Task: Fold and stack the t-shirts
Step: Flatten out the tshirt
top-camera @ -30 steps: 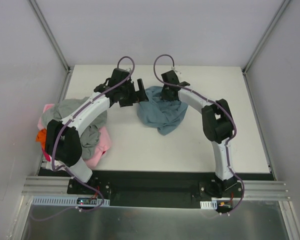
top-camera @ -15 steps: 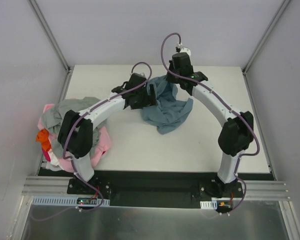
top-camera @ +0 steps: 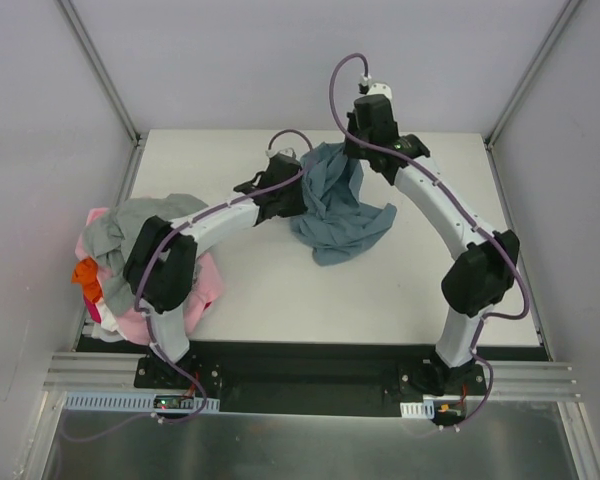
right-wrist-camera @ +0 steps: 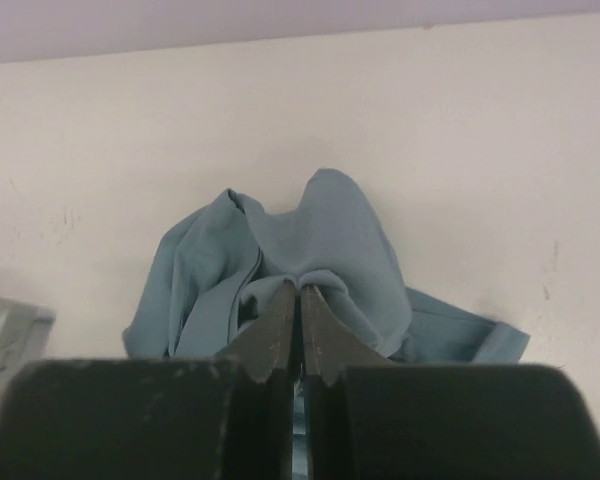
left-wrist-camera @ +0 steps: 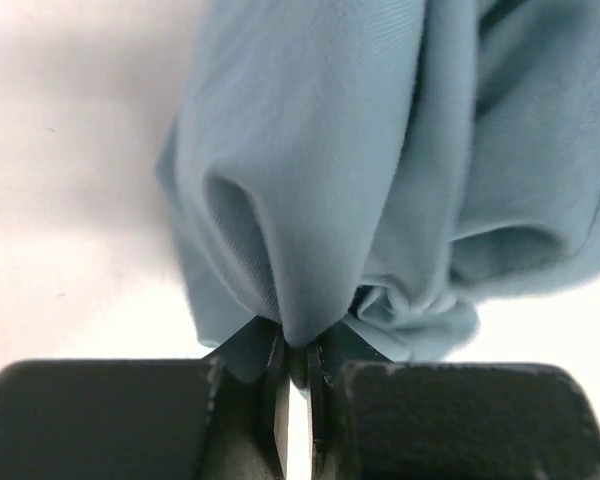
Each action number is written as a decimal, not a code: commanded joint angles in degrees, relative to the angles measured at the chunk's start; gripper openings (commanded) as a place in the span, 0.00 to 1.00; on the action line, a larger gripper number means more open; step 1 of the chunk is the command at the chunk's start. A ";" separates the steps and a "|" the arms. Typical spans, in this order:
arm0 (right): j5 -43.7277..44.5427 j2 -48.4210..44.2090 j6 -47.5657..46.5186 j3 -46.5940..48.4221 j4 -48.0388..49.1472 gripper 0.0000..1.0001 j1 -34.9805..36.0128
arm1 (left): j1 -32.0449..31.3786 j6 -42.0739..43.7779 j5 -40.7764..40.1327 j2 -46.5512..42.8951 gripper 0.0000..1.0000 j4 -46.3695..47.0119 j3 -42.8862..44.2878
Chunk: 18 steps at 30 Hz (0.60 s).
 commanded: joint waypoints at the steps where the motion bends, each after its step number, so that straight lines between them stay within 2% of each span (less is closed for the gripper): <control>1: 2.18 -2.03 -6.07 11.77 -4.82 0.01 -1.39 | 1.34 6.23 -5.07 -16.94 0.00 -1.20 2.50; 2: 2.27 -2.38 -6.08 15.53 -7.45 0.01 -1.57 | 2.56 6.58 -5.16 -18.46 0.00 -2.80 3.73; 5: 2.79 -5.61 -10.29 18.90 -8.36 0.01 -1.92 | 5.38 7.37 -3.58 -23.30 0.00 -7.21 8.22; 11: 6.04 -14.75 -15.57 20.49 -5.99 0.01 -1.92 | 6.27 13.43 -4.81 -31.03 0.00 -8.89 16.04; 15: 9.56 -18.37 -17.76 17.60 -3.70 0.01 -1.83 | 6.44 16.07 -6.39 -30.87 0.00 -9.06 22.54; 18: 10.09 -19.34 -17.51 17.07 -5.89 0.01 -1.92 | 6.62 15.99 -5.87 -29.12 0.00 -9.06 24.66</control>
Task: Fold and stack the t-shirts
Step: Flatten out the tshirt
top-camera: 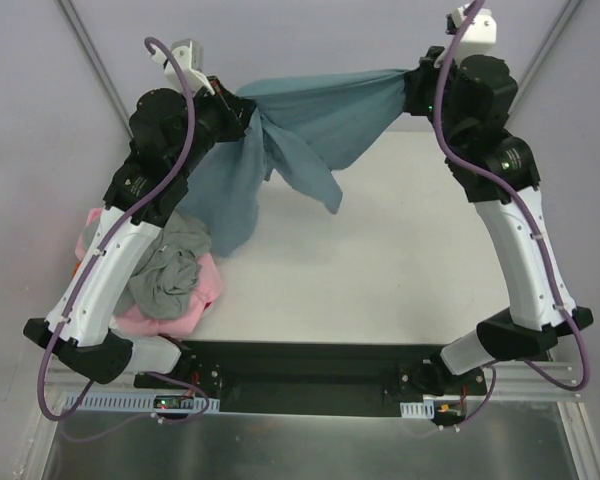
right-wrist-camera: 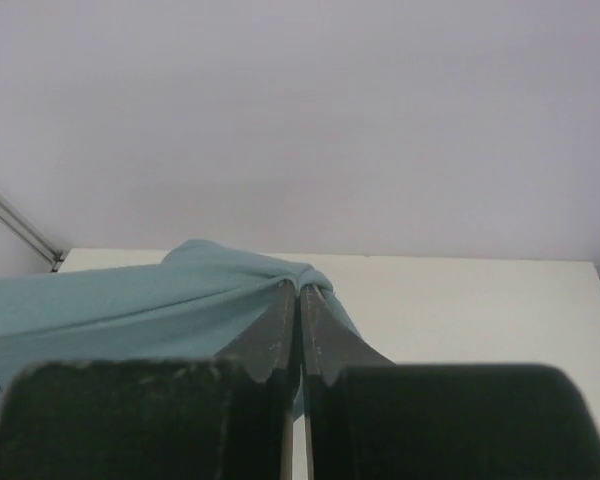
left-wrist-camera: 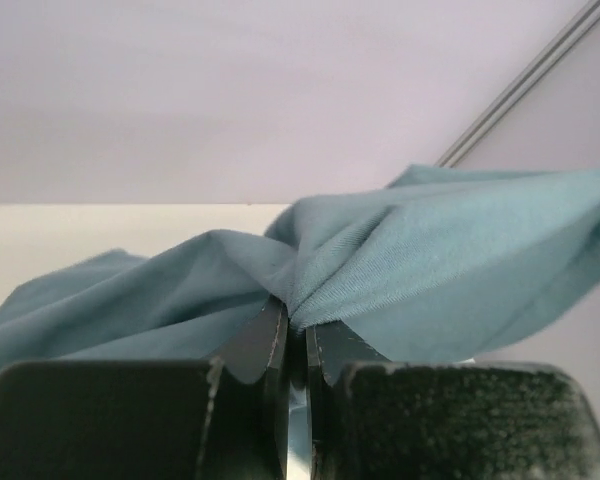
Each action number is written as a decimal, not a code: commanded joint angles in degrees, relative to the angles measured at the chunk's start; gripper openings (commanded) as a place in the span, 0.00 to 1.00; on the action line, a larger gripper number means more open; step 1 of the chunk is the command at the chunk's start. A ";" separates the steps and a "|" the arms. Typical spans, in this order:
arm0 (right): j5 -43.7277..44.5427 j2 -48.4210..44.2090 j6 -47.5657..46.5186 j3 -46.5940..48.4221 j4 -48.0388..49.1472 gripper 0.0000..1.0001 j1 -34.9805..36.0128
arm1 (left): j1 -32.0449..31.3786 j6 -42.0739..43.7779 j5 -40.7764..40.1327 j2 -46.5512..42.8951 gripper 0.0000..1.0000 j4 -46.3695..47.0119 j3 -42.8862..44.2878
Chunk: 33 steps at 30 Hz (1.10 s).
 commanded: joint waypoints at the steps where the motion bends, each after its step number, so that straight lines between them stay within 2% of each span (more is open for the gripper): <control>1: 6.09 -2.62 -3.13 -1.75 -0.21 0.01 -0.78 | 0.67 2.66 -2.83 2.19 0.00 0.08 3.66; 4: 7.14 -4.46 -3.74 -4.39 -0.04 0.01 -0.78 | 1.72 1.87 -0.82 3.07 0.00 0.08 3.57; 6: 9.07 -5.17 -4.36 -6.59 -0.39 0.01 -0.70 | 2.78 0.99 5.06 3.59 0.00 0.16 3.40; 10: 10.66 -8.94 -3.92 -9.75 -3.02 0.01 -0.70 | 3.13 0.90 10.69 6.40 0.00 0.08 3.83; 13: 11.27 -11.84 -1.91 -15.63 -3.81 0.01 -0.87 | 3.13 -1.03 17.72 10.00 0.00 0.08 2.09; 15: 10.40 -13.69 1.78 -21.23 -5.13 0.01 -0.87 | 2.87 -3.32 19.05 12.02 0.00 0.08 -2.65; 20: 6.09 -14.31 12.49 -35.22 -11.37 0.01 -0.87 | 2.69 -3.68 13.70 16.33 0.00 0.16 -14.86; 22: 9.49 -14.23 13.39 -41.03 -12.42 0.01 -1.05 | 2.78 -2.54 14.74 18.27 0.00 0.16 -15.59; 25: 13.81 -13.26 14.97 -43.33 -14.53 0.01 -3.32 | 2.69 -2.44 20.26 22.83 0.00 0.16 -13.93; 27: 15.22 -11.95 15.33 -43.16 -15.06 0.01 -6.39 | 2.61 -2.27 23.00 25.83 0.21 0.08 -10.94; 29: 14.97 -10.63 14.54 -41.93 -13.93 0.01 -9.12 | 2.61 -2.71 23.01 25.66 0.62 -0.01 -9.79; 30: 14.01 -8.27 14.02 -40.88 -13.31 0.01 -12.35 | 2.61 -2.71 22.23 24.79 0.98 -0.62 -10.14; 33: 6.21 -2.48 13.66 -35.17 -11.90 0.01 -18.51 | 2.61 -3.32 17.57 17.42 0.99 -2.91 -13.90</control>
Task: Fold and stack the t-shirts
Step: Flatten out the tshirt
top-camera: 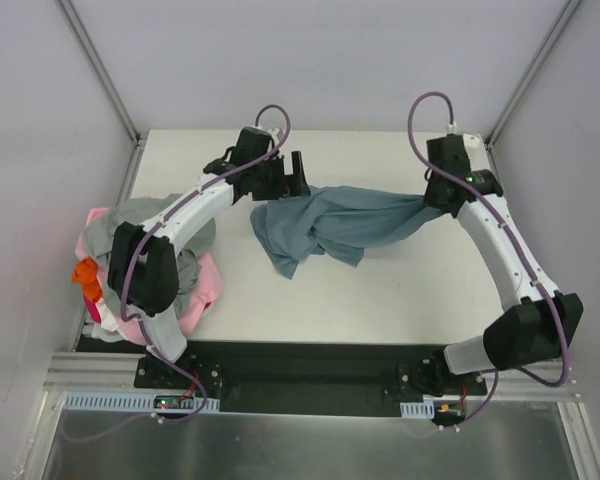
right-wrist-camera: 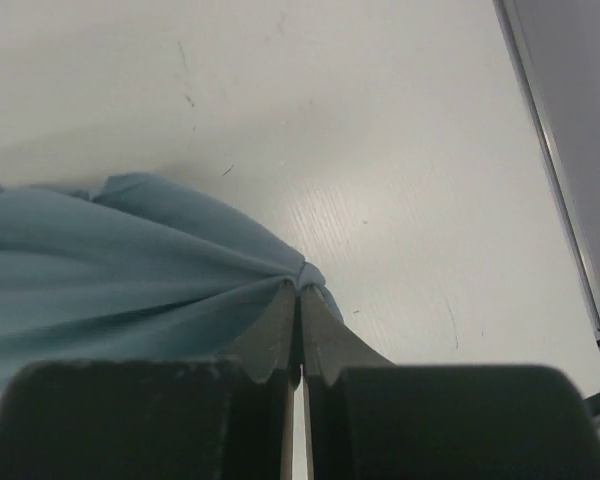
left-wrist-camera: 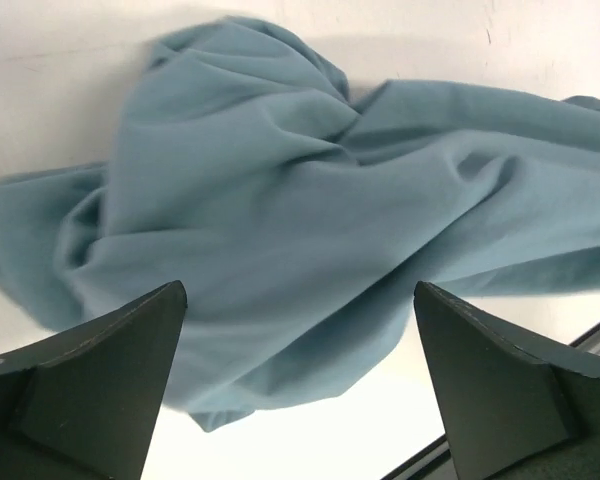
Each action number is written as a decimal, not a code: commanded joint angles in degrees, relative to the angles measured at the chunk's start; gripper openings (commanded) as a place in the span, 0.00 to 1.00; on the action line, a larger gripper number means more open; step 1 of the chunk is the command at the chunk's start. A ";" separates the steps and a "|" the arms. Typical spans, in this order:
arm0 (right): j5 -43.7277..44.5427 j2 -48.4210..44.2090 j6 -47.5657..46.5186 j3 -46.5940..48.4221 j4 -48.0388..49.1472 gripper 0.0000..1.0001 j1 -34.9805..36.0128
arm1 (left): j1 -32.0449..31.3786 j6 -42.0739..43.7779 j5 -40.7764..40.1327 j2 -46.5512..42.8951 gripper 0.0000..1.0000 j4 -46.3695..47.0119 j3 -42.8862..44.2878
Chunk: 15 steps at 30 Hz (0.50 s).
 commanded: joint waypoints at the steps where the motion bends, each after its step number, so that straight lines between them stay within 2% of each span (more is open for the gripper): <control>1: -4.09 6.83 0.37 10.66 2.35 0.01 -7.67 | 0.31 -2.26 -4.31 -14.71 0.99 -0.99 -4.30; 3: -6.11 12.53 0.63 13.75 2.88 0.01 -9.95 | -0.39 -6.47 -8.44 -20.10 0.98 -1.16 -9.50; 4: -6.21 14.30 0.89 16.29 2.88 0.01 -10.31 | -1.61 -8.07 -10.28 -24.65 0.96 -1.16 -15.27; 5: -6.56 15.89 1.07 17.27 2.62 0.01 -10.75 | -2.75 -9.74 -14.39 -26.52 0.94 -1.16 -18.20; 7: -8.31 19.49 2.64 18.16 2.27 0.01 -11.72 | -4.60 -14.83 -16.97 -28.81 0.90 -1.16 -25.22; 11: -12.27 20.13 4.94 14.67 2.34 0.01 -12.95 | -8.11 -19.16 -16.01 -25.14 0.88 -0.99 -27.99; 14: -11.14 19.77 4.59 11.14 3.14 0.01 -13.13 | -11.53 -20.56 -16.01 -22.15 0.84 -1.08 -27.64; 15: -10.52 20.21 4.24 10.78 3.06 0.01 -13.22 | -12.16 -21.26 -18.28 -20.93 0.81 -1.08 -27.81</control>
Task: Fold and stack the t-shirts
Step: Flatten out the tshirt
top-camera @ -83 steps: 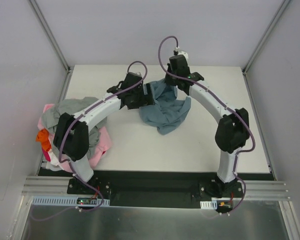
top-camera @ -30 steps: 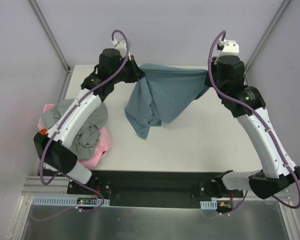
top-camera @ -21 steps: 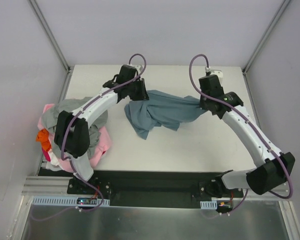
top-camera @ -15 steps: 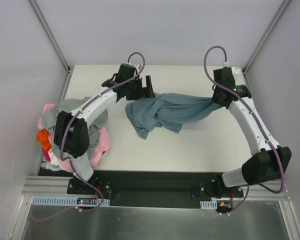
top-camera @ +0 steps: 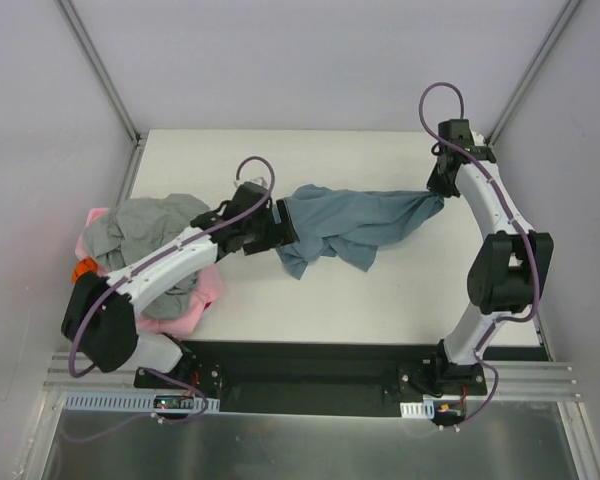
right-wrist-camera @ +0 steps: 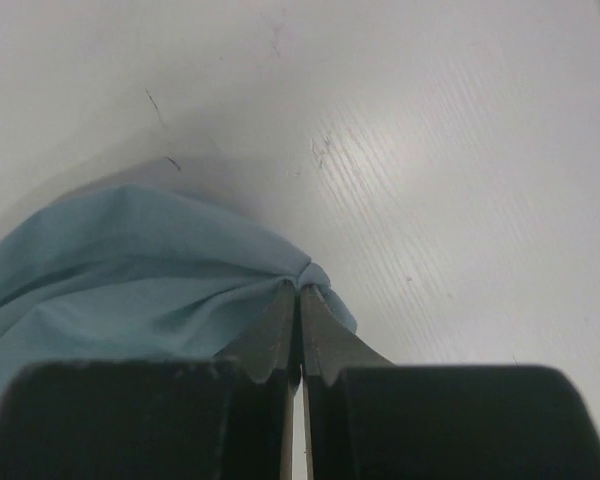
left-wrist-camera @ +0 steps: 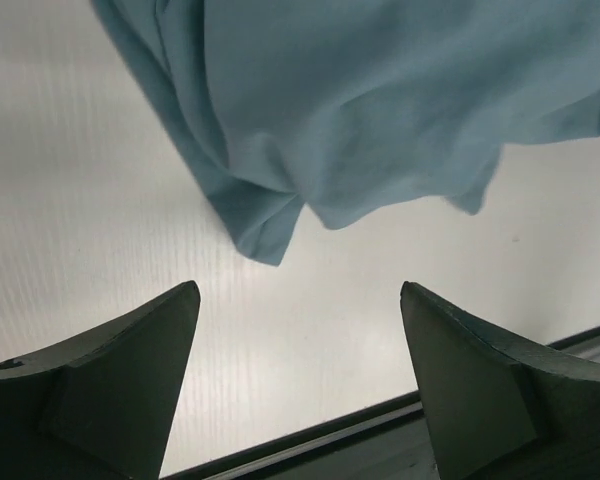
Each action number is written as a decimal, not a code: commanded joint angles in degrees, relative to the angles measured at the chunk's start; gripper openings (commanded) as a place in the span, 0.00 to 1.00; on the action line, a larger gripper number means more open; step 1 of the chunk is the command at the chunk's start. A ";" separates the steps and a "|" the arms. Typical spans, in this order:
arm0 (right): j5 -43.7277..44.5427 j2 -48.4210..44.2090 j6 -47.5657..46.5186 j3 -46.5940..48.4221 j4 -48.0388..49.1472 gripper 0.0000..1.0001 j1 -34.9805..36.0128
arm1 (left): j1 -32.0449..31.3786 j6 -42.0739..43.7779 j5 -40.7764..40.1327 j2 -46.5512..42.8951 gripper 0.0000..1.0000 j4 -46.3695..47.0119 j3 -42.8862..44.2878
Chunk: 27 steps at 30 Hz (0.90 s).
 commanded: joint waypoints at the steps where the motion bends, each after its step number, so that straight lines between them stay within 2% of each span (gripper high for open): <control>1: 0.11 -0.32 1.22 -1.98 -0.55 0.01 -0.89 | -3.66 -5.70 -6.05 3.87 0.76 -1.14 -1.52; 4: 0.81 1.27 1.57 -2.16 -1.43 0.01 -1.94 | -4.63 -9.74 -8.00 6.85 0.69 -0.27 -2.49; 7: -1.20 1.89 2.10 -2.51 -1.17 0.11 -3.61 | -7.53 -12.56 -10.10 10.98 0.66 0.00 -1.79; 8: -3.39 1.63 2.19 -2.51 -1.26 0.22 -3.70 | -8.49 -13.96 -11.07 11.95 0.66 0.00 -1.44; 10: -5.94 0.40 1.14 -2.16 -1.69 0.35 -3.62 | -9.91 -15.46 -13.35 14.41 0.66 0.09 -1.17; 11: -7.61 -1.61 -0.08 -1.99 -2.05 0.65 -3.62 | -10.08 -17.21 -14.32 15.73 0.66 0.09 -1.26; 13: -7.10 -4.25 -1.15 -1.29 -4.50 0.89 -1.78 | -10.08 -18.97 -16.86 16.79 0.65 0.35 -1.43; 14: -6.49 -7.57 -1.85 -1.11 -5.47 0.96 -1.16 | -10.00 -20.03 -16.88 18.10 0.64 1.05 -1.08; 17: -8.67 -13.38 -2.91 -3.12 -7.76 0.96 2.09 | -10.35 -20.56 -14.51 21.26 0.61 2.02 0.58; 20: -12.71 -20.94 -0.64 -11.36 -6.71 0.96 5.69 | -11.31 -20.04 -14.85 23.29 0.57 2.37 1.64; 23: -14.75 -27.01 2.35 -21.03 -3.81 0.99 10.17 | -11.40 -19.95 -16.69 24.17 0.46 2.72 1.56; 27: -15.09 -29.93 6.40 -31.50 0.57 0.96 16.06 | -11.32 -19.34 -18.01 25.67 0.21 2.99 1.99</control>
